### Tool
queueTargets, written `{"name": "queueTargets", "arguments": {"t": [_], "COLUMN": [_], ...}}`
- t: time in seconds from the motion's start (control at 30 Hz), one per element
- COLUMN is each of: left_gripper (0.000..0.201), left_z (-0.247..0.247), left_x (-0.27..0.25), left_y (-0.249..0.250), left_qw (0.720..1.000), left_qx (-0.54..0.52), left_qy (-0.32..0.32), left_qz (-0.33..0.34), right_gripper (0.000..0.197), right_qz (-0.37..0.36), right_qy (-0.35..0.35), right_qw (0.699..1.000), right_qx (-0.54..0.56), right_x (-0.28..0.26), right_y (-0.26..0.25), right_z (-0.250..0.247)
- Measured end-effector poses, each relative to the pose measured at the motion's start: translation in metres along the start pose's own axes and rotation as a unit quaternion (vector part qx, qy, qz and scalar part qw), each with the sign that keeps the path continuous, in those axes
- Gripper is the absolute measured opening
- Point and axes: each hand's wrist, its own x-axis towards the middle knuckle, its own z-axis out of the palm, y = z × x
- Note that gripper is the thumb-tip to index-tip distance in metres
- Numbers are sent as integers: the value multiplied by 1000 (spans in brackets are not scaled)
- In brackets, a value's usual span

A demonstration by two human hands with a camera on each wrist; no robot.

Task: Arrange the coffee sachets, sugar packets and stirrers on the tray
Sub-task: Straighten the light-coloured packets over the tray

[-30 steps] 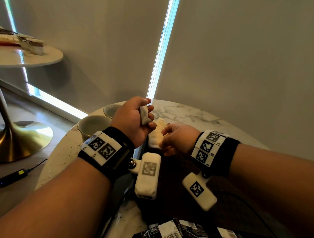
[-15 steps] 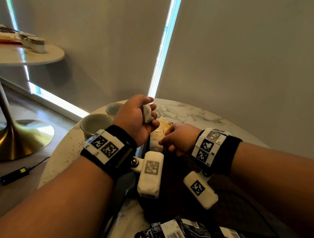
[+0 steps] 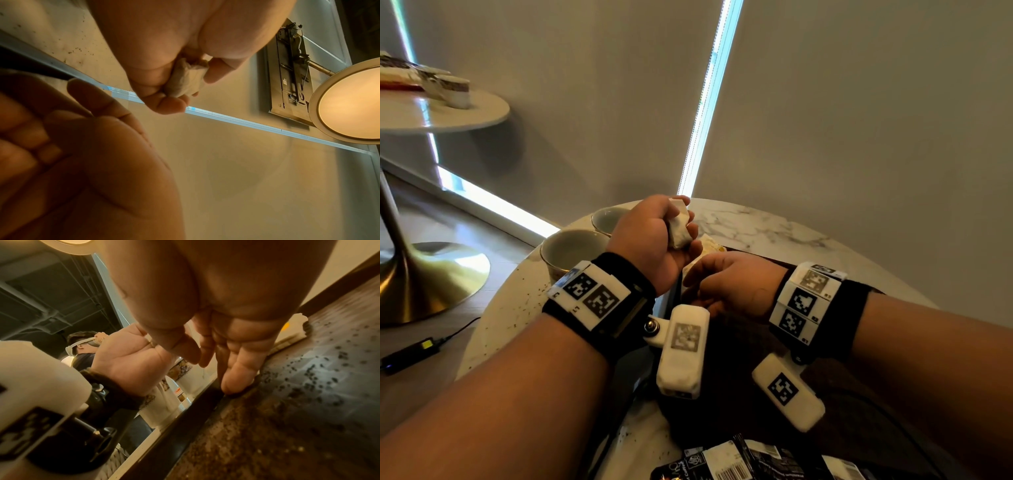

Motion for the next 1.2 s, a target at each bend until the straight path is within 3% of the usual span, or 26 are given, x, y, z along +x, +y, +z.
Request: {"name": "queueTargets", "arguments": {"t": [0.3, 0.43, 0.67, 0.77, 0.93, 1.2], "left_gripper": [32, 35, 39, 37, 30, 21], "left_z": [0, 0, -1, -2, -3, -6], "left_x": [0, -1, 0, -1, 0, 1], "left_y": [-1, -1, -4, -6, -6, -7], "left_qw": [1000, 1000, 990, 986, 989, 983], "left_qx": [8, 27, 137, 166, 139, 180], "left_qy": [7, 7, -19, -26, -50, -35], "left_qz": [-5, 2, 17, 15, 1, 7], "right_gripper": [19, 19, 15, 7, 36, 6], "right_qz": [1, 11, -86, -136, -162, -182], "right_qy": [9, 10, 165, 179, 153, 159], "right_qw": [1000, 993, 978, 965, 967, 960], "right_qx": [23, 116, 98, 136, 127, 139], "right_x": [3, 1, 2, 4, 4, 5], "right_y": [0, 1, 3, 3, 8, 10], "right_z": [-1, -5, -30, -35, -34, -28]}}
